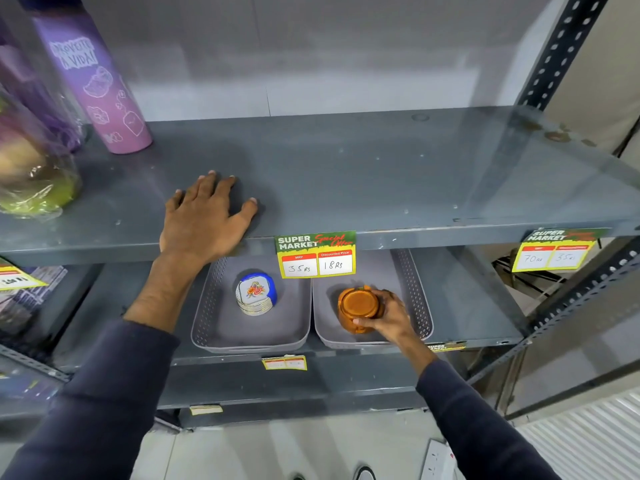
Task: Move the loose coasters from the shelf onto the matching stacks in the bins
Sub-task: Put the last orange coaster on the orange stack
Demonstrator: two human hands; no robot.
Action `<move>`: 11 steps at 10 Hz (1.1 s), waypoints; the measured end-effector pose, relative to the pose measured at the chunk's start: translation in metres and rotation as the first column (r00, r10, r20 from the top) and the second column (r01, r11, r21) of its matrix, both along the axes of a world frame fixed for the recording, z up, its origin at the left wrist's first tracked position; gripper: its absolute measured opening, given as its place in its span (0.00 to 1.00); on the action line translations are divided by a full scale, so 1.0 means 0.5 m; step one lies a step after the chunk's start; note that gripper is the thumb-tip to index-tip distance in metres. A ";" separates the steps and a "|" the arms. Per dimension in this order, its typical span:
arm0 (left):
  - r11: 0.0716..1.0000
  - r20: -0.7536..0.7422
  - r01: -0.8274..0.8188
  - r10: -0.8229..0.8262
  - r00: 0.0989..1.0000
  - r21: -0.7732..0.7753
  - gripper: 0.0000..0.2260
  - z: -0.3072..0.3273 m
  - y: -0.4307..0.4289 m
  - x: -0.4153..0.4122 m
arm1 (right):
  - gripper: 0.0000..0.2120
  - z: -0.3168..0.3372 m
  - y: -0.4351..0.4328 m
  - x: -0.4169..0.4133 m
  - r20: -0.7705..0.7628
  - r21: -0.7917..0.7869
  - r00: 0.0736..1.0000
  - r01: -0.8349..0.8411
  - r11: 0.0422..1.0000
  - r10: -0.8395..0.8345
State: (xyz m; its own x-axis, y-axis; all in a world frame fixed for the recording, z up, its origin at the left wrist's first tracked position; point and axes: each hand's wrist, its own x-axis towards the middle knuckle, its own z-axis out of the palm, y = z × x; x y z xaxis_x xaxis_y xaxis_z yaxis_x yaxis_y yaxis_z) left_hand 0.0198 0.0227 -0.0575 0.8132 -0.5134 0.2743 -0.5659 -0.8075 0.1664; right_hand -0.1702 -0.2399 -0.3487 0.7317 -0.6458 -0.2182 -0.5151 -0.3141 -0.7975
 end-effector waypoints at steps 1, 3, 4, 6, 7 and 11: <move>1.000 0.000 -0.003 0.003 1.000 0.000 0.29 0.000 0.000 -0.001 | 0.53 0.042 0.020 -0.005 -0.090 -0.034 0.996 -0.019 0.999 0.016; 1.000 -0.013 0.000 0.000 1.000 0.008 0.29 0.001 0.001 -0.001 | 0.46 0.073 0.038 -0.011 -0.185 -0.097 0.981 -0.079 0.992 0.060; 1.000 -0.016 0.003 -0.003 1.000 0.011 0.29 0.002 0.001 -0.002 | 0.43 0.067 0.035 -0.012 -0.196 -0.110 0.977 -0.103 0.989 0.080; 1.000 -0.030 0.001 0.000 1.000 0.027 0.30 0.003 0.000 0.000 | 0.40 0.059 0.030 -0.008 -0.283 -0.160 0.950 -0.183 0.970 0.133; 1.000 -0.026 -0.001 0.001 1.000 0.027 0.30 0.002 0.000 -0.002 | 0.53 0.080 0.025 0.011 -0.335 -0.287 0.925 -0.280 0.916 0.178; 1.000 -0.032 -0.014 0.015 0.999 0.027 0.29 0.007 0.001 -0.007 | 0.55 0.100 0.006 0.096 -0.597 -0.365 0.707 -0.661 0.655 0.381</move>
State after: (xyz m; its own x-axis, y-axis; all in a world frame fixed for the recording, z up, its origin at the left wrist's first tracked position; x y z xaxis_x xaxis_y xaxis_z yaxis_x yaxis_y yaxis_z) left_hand 0.0161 0.0231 -0.0539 0.8286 -0.5086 0.2339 -0.5491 -0.8199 0.1623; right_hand -0.1222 -0.2369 -0.2988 0.8892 -0.2868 -0.3565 -0.3568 -0.9224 -0.1479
